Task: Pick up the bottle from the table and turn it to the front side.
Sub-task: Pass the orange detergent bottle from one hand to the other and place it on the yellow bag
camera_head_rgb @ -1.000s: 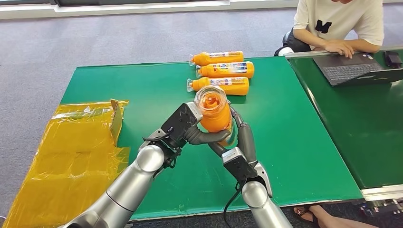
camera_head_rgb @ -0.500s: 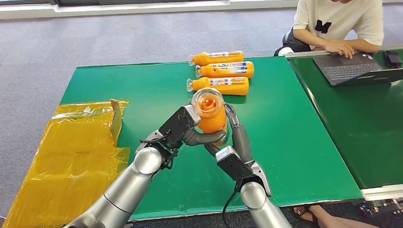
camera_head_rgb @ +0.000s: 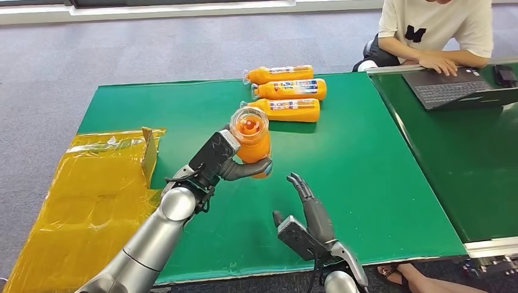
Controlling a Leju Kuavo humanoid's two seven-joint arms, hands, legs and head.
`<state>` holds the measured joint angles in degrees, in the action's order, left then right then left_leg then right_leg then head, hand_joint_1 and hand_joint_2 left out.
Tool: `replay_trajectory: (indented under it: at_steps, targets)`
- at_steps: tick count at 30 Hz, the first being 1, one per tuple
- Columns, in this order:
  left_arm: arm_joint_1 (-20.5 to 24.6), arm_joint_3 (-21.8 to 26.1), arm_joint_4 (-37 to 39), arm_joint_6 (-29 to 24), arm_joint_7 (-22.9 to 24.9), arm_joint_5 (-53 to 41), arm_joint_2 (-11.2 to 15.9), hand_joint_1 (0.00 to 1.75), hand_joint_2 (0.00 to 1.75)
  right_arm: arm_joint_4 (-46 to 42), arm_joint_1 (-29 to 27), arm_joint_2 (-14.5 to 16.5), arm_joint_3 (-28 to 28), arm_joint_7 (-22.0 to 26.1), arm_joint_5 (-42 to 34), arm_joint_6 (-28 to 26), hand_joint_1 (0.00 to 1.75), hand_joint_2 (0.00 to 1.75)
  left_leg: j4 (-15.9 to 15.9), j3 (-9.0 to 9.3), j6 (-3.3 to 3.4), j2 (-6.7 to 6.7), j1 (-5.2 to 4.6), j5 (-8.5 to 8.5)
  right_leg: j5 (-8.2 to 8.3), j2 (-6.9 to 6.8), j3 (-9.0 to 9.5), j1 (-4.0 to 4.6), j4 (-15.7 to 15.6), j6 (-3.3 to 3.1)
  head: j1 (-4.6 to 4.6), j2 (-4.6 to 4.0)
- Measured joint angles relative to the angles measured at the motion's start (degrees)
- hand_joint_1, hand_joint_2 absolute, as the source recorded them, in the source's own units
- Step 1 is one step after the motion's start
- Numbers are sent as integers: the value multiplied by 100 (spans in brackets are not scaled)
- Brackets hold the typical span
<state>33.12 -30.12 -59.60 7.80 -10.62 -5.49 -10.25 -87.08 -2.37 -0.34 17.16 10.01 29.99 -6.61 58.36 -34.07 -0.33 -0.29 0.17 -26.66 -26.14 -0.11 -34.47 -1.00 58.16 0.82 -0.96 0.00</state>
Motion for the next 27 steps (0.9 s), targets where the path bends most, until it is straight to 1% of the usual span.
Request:
replay_trajectory:
  at_steps: [4, 7, 13, 17, 22, 25, 27]
  targets:
    - [-3, 27, -1, -54, 1, -32, 9, 175, 175, -103, -116, -91, -20, -135, 42, 9, 0, 0, 0, 2, 0, -1, 0, 0, 1, -1, 2, 0, 0, -1, 0, 0]
    - [-15, 127, 2, -204, -15, -133, 52, 175, 175, -224, -268, -257, -61, -195, -12, 20, 0, 0, 0, 1, 0, -2, 0, 0, 1, 0, 2, 0, 0, -1, 1, 0]
    - [-26, 394, 61, -442, -105, -333, 193, 175, 175, -333, -420, -563, -92, -268, -339, 35, 0, 0, 0, 0, 0, -1, 0, 0, 1, 0, 2, 0, 0, -1, 1, 0]
    - [-51, 537, 95, -592, -172, -452, 312, 175, 175, -366, -453, -725, -92, -301, -415, 27, 0, 0, 0, 1, 0, 0, 0, 0, 1, 1, 2, 1, 0, -1, -1, 0]
    - [-80, 588, 65, -992, -188, -956, 454, 175, 175, -367, -456, -875, -92, -307, -524, 15, 0, 0, 0, 1, 0, 0, 0, 1, 1, -1, 2, 1, 0, -1, -1, 0]
    - [-87, 580, 7, -1357, -34, -1698, 582, 175, 175, -368, -471, -929, -92, -285, -558, -72, 0, 0, 0, 2, 0, 1, 0, 0, 1, 3, 2, 1, 0, -1, -1, 0]
    - [-81, 568, -24, -1651, 105, -2398, 717, 175, 175, -378, -505, -963, -101, -285, -529, -210, 0, 87, 0, 3, 0, 2, 0, 0, 1, 4, 1, 1, 0, -1, -1, 0]
